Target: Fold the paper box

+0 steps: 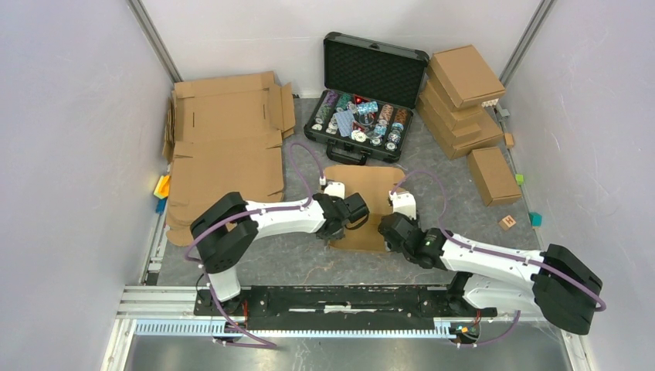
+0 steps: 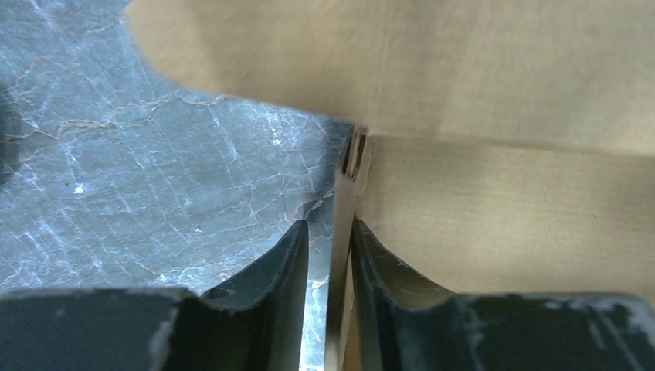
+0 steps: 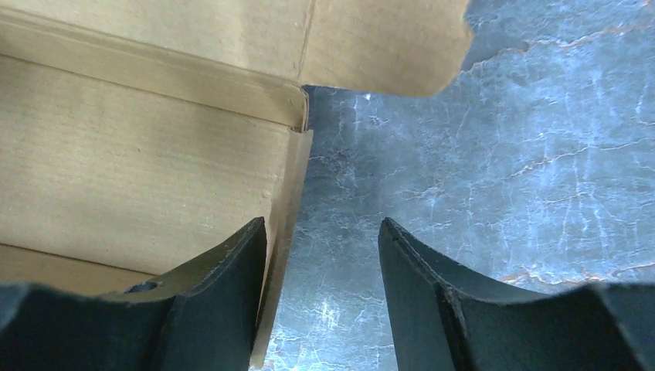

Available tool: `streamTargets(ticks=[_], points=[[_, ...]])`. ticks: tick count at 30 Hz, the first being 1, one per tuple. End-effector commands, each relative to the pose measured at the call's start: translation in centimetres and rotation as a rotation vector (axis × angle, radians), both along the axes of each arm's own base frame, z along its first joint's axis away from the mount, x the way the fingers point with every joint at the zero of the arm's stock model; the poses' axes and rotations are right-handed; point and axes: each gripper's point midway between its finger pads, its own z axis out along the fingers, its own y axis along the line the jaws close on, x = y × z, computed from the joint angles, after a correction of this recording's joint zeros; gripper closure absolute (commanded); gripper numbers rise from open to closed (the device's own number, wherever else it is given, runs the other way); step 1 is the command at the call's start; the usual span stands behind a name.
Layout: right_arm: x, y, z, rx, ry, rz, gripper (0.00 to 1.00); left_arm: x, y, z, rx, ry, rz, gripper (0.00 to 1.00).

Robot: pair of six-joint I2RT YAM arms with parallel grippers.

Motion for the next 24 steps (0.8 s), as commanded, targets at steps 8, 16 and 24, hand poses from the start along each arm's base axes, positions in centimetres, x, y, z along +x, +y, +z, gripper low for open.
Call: streamTargets(ticks=[8,16,24], points=[[1.1,1.2,1.1,0.030,-0.039,0.007,0.39,0.9,1.6,-0.6,0.168,-0.093,0.021,0.98],[1.6,2.7,2.3,0.090,-0.063,0.032,0.37,0.8,-0.1,0.6,0.102,-0.099,-0.040,0.53],[1.1,1.9,1.2,0.061,-0.044,0.026,0.39,0.5,-0.9,3.5,-0.005,-0.118,-0.066,0.28]])
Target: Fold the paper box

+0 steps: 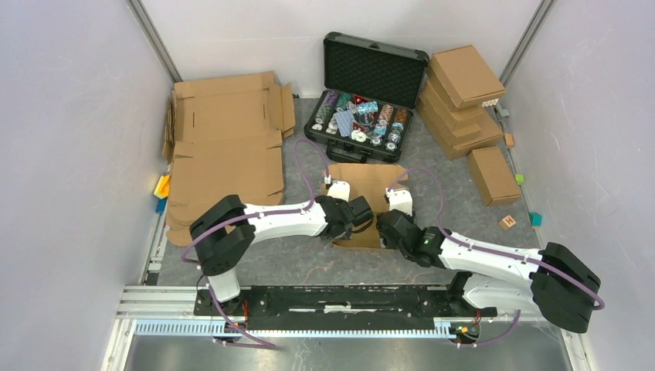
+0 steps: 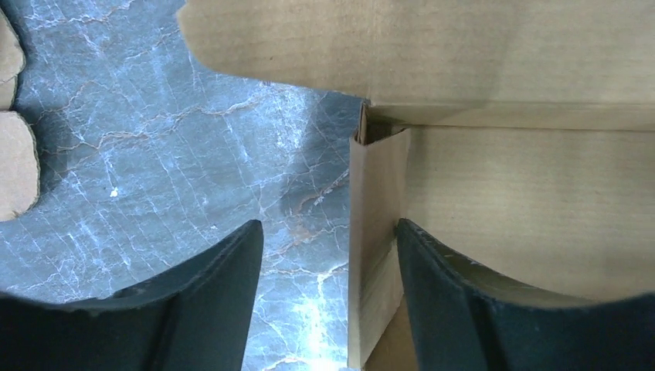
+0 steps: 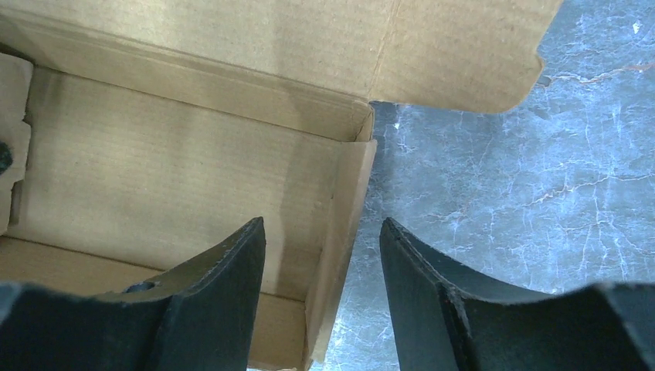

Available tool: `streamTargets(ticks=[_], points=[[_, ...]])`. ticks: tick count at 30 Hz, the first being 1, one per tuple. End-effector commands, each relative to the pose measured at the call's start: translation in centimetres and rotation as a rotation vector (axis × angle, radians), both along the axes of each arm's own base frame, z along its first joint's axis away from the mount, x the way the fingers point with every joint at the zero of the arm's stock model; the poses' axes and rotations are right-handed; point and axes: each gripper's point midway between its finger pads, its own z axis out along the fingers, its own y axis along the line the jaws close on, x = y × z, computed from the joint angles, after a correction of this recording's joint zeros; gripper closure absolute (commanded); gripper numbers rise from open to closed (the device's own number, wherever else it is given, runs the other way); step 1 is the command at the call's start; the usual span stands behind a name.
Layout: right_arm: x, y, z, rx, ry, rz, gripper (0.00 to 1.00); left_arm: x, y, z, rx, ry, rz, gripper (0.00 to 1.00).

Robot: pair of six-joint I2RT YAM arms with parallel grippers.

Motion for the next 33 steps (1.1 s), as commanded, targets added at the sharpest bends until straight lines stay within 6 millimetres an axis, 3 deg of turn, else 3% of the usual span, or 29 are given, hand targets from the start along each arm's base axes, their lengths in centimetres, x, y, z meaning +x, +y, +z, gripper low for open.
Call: streamTargets(ticks=[1,4,9,14,18,23,29,33], points=[[0.5,0.4,0.7,0.021,-0.026,-0.003,0.38,0.3,-1.0,3.2,-0.094,-0.048,-0.033,0.25],[0.2,-0.1,0.2,0.011,-0.020,-0.004,0.39,0.2,-1.5,4.8,-0.148,-0.054,-0.066,0.18],[-0.1,-0.5,-0.3,0.003,-0.014,-0.003,0.39,0.4,-1.7,7.8,-0.244,-0.066,-0.121,0.16],[-0.3,-0.6,-0.6,0.002,-0.007,0.002,0.39,2.9,0.9,9.7,-0.303,-0.097,-0.086,0.16],[-0.3,-0.4,-0.6,0.009,-0.008,0.012,0.39,5.8,2.1,10.0,-0.435,-0.105,-0.093,0.17],[-0.3,0.0,-0.3,0.022,-0.009,0.028,0.40,8.9,1.8,10.5,-0.495,-0.169,-0.167,0.17],[-0.2,0.2,-0.1,0.031,-0.013,0.031,0.40,10.3,0.3,9.9,-0.528,-0.139,-0.236,0.21],[-0.2,0.3,0.0,0.035,-0.016,0.031,0.40,11.3,0.6,8.9,-0.493,-0.121,-0.217,0.21]])
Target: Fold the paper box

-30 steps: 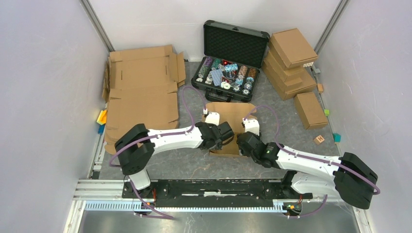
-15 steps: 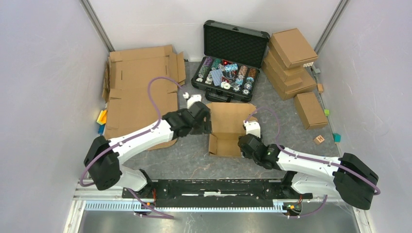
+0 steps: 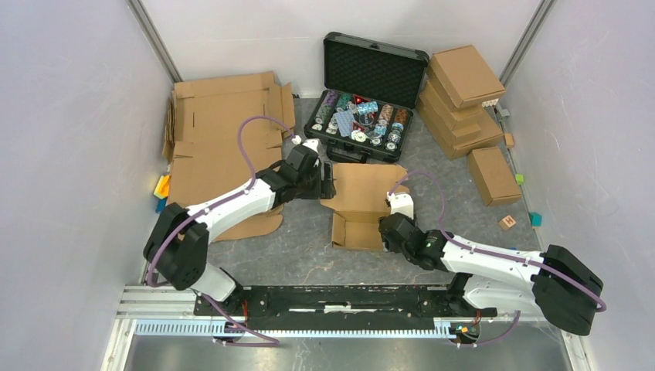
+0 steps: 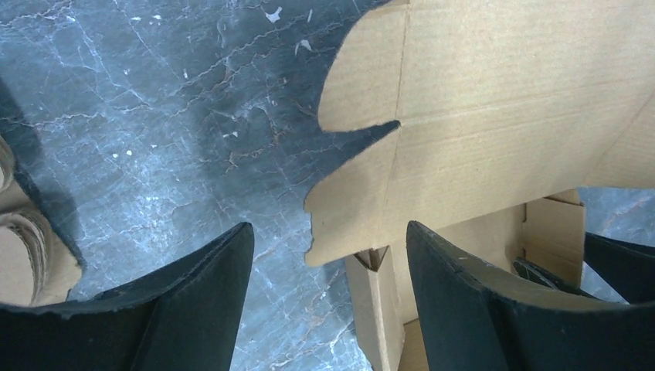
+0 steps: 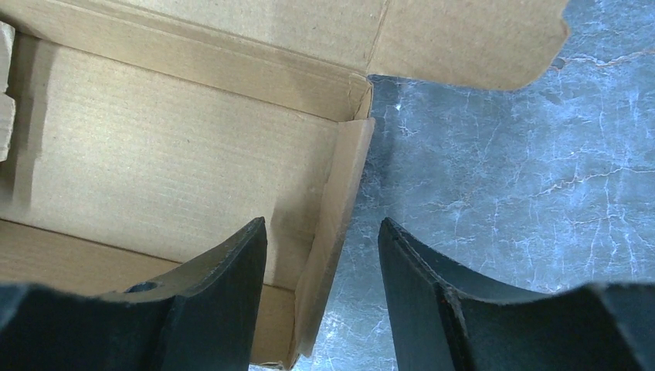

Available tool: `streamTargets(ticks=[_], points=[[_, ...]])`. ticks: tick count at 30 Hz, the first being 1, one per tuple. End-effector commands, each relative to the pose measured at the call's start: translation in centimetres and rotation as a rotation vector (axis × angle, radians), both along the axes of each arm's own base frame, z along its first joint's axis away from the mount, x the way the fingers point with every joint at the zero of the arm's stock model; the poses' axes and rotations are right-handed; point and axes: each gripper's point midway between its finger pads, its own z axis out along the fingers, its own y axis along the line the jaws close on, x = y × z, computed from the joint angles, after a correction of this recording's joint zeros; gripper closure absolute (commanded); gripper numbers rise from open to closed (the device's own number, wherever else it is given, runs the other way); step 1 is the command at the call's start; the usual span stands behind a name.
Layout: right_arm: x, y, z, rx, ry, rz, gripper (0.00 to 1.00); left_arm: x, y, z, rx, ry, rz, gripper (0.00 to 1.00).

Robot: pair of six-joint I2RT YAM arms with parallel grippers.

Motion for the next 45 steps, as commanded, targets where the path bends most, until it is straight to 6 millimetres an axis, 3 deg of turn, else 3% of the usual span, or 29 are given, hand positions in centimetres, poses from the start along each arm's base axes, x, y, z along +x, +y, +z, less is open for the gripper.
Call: streamTargets(ticks=[1,5,10,13,23,26,34,45], points=[[0.6,0.8,1.1,0.038,-0.035,0.006,0.40,2.4,-0.8,1.0,0.016,-0.046,-0.031,0.22],[0.7,0.9,1.2,0.039,-0.039,0.011,0.40,2.4,-2.2,0.5,-0.007,-0.015,-0.091,0.38],[0.7,0.9,1.2,0.040,-0.040,0.016,0.40,2.1,-2.7,0.8,-0.035,-0.018,-0.111,0.75],[0.7,0.9,1.2,0.038,-0.039,0.018,0.40,1.7,-2.4,1.1,-0.042,-0.023,-0.108,0.82],[0.7,1.8,1.3,0.051,-0.031,0.053,0.37,0.2,-2.8,3.4,-0.021,-0.130,-0.077,0.89],[1.5,1.8,2.9,0.027,-0.072,0.064,0.34,0.0,-2.8,3.4,0.029,-0.166,-0.079,0.91],[2.4,3.2,7.3,0.086,-0.104,0.166,0.03,0.0,-2.8,3.5,0.116,-0.262,-0.089,0.95],[7.1,-0.4,12.1,0.065,-0.127,0.125,0.02,-0.1,-3.3,4.5,0.130,-0.323,-0.113,0.95]])
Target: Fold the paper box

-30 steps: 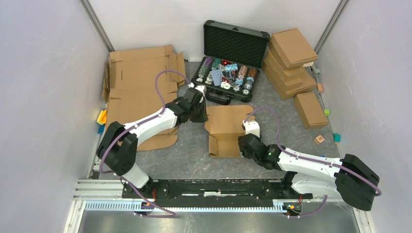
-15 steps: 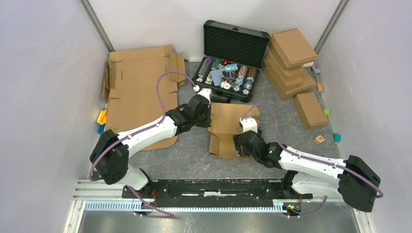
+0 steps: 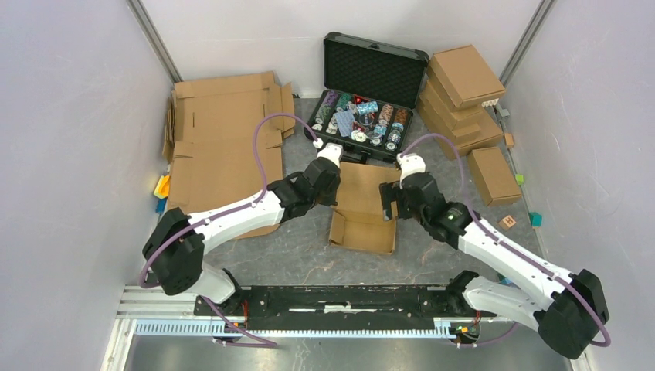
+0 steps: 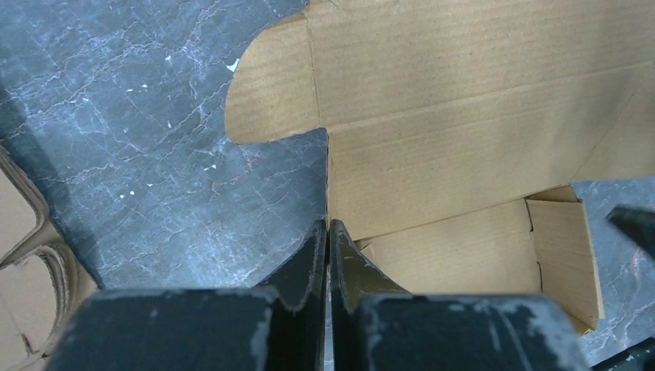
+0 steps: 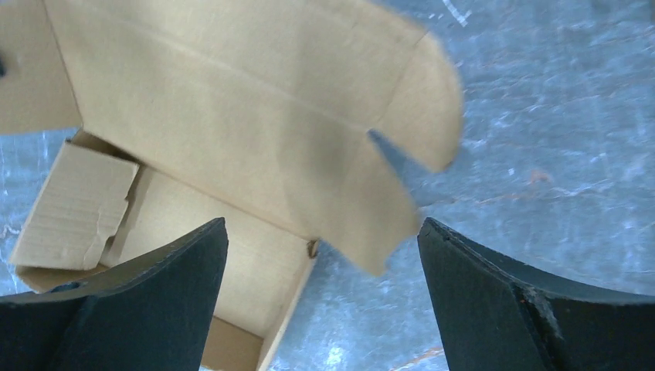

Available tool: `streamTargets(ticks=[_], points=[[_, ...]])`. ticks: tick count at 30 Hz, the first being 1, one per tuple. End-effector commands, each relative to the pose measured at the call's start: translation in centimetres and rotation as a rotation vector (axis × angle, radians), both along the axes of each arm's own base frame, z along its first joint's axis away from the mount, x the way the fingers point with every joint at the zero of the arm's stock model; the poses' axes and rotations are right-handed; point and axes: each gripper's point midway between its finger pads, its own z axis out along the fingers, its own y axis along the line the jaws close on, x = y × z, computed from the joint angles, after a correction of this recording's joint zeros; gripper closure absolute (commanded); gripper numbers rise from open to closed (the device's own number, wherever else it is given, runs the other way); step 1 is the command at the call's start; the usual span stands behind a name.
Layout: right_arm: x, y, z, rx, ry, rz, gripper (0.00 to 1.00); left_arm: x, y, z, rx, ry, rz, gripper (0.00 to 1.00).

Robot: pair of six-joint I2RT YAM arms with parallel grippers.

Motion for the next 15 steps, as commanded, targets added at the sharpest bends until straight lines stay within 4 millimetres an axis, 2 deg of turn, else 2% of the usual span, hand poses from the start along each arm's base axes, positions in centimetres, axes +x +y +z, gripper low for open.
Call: streamTargets(ticks=[1,5,7,11,15], points=[[1.7,-0.6,2.7,-0.014,-0.026,0.034,0.02,0.9,0.1,2.4,-0.012,-0.101,-0.006,0.95],[2.9,-2.0,2.2,-0.019,-0.001,-0.009,0.02,0.9,0.2,2.6,-0.015,-0.110,-0.010,0.95],[3.2,-1.9,2.2,0.002,-0.003,0.005,0.06,0.8,0.1,2.7,-0.020,-0.111,-0.013,0.95],[3.4,-0.6,2.3,0.049,0.020,0.048,0.26,0.6,0.2,2.9,-0.028,-0.114,-0.018,0.95],[3.7,-0.5,2.4,0.062,0.024,0.028,0.43,0.4,0.2,3.0,-0.039,-0.115,-0.021,0.95]])
